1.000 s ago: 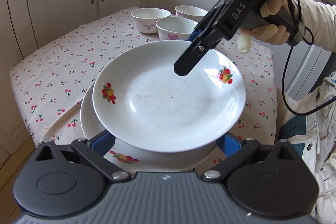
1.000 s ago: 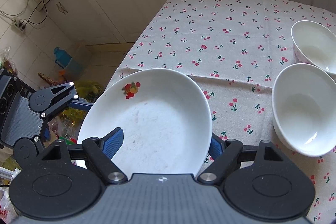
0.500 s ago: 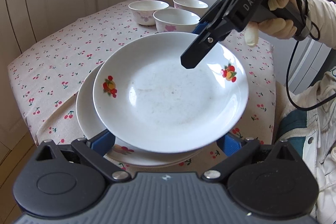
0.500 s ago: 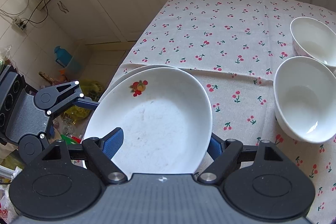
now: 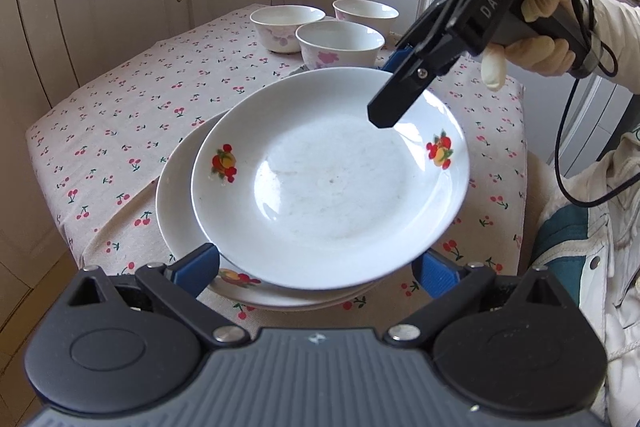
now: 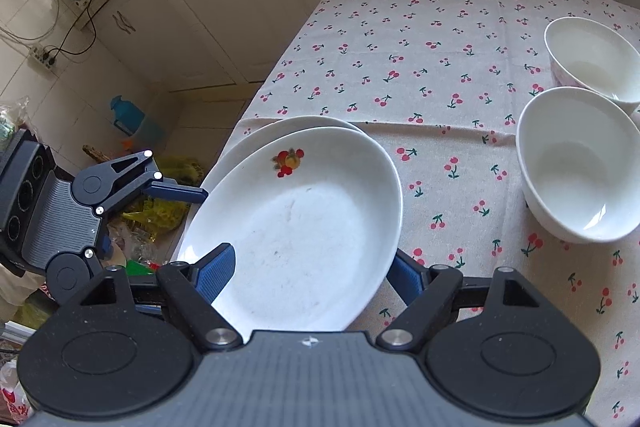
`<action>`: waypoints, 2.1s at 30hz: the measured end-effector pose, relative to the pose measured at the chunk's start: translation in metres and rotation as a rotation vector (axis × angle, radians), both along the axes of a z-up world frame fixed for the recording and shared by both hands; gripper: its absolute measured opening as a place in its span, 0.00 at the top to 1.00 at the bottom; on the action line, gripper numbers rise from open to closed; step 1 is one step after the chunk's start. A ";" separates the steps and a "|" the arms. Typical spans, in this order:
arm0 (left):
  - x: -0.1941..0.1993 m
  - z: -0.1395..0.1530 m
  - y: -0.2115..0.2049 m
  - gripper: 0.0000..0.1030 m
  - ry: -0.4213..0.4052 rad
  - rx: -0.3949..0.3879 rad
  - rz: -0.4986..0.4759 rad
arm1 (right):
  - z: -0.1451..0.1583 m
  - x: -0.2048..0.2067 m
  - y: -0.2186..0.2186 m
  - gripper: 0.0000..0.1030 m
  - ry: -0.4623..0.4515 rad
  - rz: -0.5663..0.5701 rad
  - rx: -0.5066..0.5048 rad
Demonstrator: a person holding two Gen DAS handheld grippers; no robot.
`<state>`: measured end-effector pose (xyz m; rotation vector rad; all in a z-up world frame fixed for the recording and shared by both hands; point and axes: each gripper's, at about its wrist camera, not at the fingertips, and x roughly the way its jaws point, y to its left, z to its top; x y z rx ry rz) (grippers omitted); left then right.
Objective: Organize plates and bowls
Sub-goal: 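Lower the plate onto the stacked plates and open the right tool, then move the left tool toward a plain white bowl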
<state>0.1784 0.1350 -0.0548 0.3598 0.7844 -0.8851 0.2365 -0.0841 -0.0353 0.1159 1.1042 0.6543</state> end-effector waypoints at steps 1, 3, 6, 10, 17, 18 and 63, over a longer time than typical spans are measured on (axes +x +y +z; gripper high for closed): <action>-0.001 0.001 0.000 0.02 -0.004 0.001 -0.001 | 0.000 -0.001 0.001 0.16 -0.001 0.001 -0.001; -0.002 0.002 -0.001 0.02 -0.011 0.005 0.000 | 0.001 -0.002 0.002 0.16 -0.003 0.005 -0.008; -0.004 0.002 -0.003 0.01 -0.020 0.011 0.000 | 0.001 -0.005 0.003 0.16 -0.009 0.008 -0.014; -0.005 0.002 -0.004 0.01 -0.024 0.010 0.005 | 0.001 -0.008 0.005 0.16 -0.024 0.009 -0.027; -0.009 0.004 -0.003 0.01 -0.028 -0.013 0.017 | -0.001 -0.013 0.012 0.16 -0.069 0.023 -0.072; -0.010 0.005 -0.003 0.01 -0.027 -0.015 0.020 | -0.001 -0.014 0.014 0.16 -0.076 0.028 -0.081; 0.008 0.049 -0.098 0.01 -0.229 -0.049 0.575 | -0.021 -0.084 -0.086 0.00 -0.547 -0.300 -0.321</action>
